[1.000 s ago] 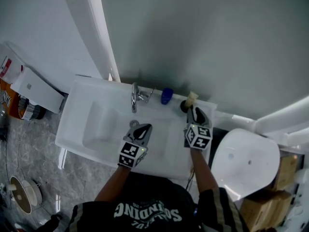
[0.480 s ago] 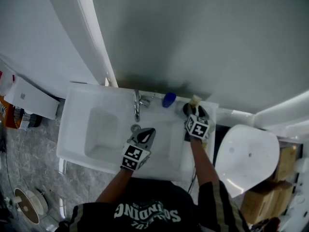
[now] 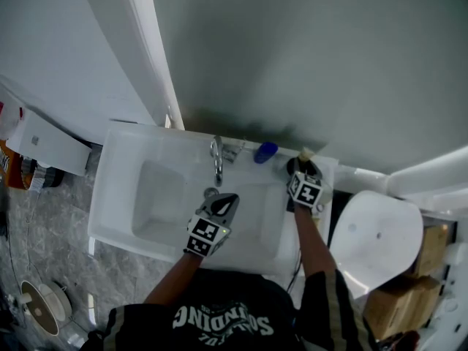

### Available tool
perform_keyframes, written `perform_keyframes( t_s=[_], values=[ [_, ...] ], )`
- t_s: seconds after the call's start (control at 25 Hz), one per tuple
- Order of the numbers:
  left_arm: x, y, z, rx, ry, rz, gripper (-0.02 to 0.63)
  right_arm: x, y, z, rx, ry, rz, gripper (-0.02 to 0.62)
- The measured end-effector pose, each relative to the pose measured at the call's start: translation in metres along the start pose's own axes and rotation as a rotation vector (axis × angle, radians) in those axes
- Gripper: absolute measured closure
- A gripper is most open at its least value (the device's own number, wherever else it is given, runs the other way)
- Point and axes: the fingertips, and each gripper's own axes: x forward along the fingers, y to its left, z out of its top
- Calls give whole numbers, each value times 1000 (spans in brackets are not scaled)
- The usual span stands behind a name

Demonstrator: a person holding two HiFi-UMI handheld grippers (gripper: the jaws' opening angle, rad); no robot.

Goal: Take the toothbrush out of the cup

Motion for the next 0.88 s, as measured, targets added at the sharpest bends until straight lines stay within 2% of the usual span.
perform_keyframes(
  t_s=[0.08,0.28,0.6,0.88],
  values=[
    [0,0,0,0,1,-4,608,-2,2,-1,-8,3,12,486],
    [-2,1,0,5,-2,-7,609,-12,7,10,-25,-44,54,512],
    [-4,-4,2,-15,-14,-17,608,-49,9,44,-34,-149,114,522],
    [-4,-7,5,5,-23,-9,609,-95,2,77,-22,-242,172,526]
  ],
)
